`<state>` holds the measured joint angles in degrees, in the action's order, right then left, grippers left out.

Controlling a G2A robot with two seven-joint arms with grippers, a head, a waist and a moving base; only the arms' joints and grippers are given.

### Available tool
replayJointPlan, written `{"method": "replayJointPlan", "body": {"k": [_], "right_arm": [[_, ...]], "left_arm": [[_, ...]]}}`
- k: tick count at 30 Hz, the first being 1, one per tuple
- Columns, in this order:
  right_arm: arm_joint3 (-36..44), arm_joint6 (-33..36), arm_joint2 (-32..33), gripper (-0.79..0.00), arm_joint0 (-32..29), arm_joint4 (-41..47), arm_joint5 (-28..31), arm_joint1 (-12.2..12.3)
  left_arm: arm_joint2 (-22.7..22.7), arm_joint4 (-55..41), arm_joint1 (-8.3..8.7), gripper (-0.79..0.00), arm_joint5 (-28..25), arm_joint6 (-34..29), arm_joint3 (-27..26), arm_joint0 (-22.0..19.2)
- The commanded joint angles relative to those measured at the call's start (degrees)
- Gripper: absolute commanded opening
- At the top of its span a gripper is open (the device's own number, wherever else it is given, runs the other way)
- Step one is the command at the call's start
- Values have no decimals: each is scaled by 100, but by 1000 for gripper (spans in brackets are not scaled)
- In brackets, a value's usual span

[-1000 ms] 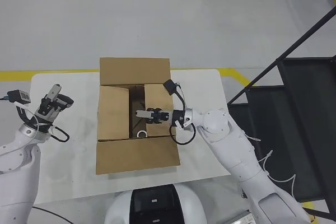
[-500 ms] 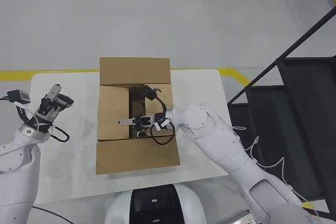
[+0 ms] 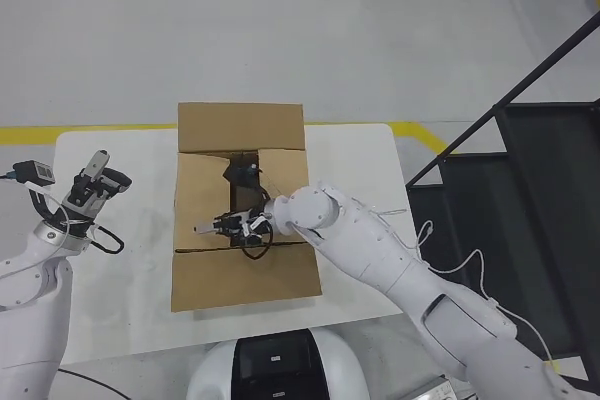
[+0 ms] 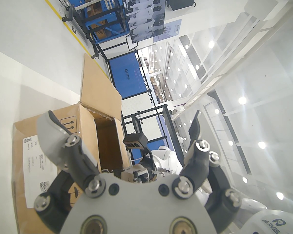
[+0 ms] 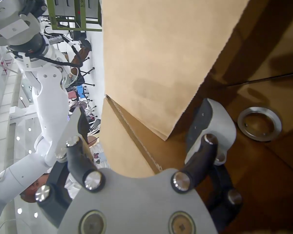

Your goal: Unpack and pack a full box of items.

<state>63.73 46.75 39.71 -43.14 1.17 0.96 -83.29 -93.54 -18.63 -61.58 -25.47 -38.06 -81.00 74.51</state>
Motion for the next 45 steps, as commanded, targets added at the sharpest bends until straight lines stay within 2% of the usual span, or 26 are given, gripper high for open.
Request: {"method": "replayJointPlan", "body": {"k": [1, 4, 8, 12, 15, 22, 28, 32, 37, 41, 45], "right_arm": [[-33, -198, 73, 0, -49, 270, 323, -34], [-106, -313, 319, 0, -197, 1122, 1125, -82], [-164, -491, 463, 0, -154, 1221, 1844, -104], [-182, -648, 454, 0, -105, 1364, 2351, -178], [-319, -742, 263, 0, 54, 1412, 2555, -306], [-1089, -960, -555, 0, 561, 1679, 3112, -875], [-1935, -1004, -1200, 0, 863, 1789, 3311, -1459], [-2489, -923, -1453, 0, 992, 1842, 3303, -1796], [-3039, -788, -1584, 0, 1137, 1836, 3267, -2099], [-3366, -750, -1567, 0, 1257, 1800, 3362, -2242], [-3537, -746, -1413, 0, 1441, 1805, 3548, -2273]], "left_arm": [[0, 0, 0, 0, 0, 0, 0, 0], [0, 0, 0, 0, 0, 0, 0, 0], [0, 0, 0, 0, 0, 0, 0, 0], [-4, -1, -1, 0, 10, 30, -6, 4], [-107, -157, -8, 0, 70, 310, -109, 46], [-704, -306, 32, 0, -119, 775, -302, 124], [-964, -479, 73, 0, -148, 523, -497, 113], [-779, -581, 68, 0, -135, 235, -424, 4], [-400, -665, 39, 0, -104, -54, -120, -213], [-187, -324, 31, 0, 17, -36, 284, -378], [37, 165, 42, 0, 295, -178, 696, -505]]}}
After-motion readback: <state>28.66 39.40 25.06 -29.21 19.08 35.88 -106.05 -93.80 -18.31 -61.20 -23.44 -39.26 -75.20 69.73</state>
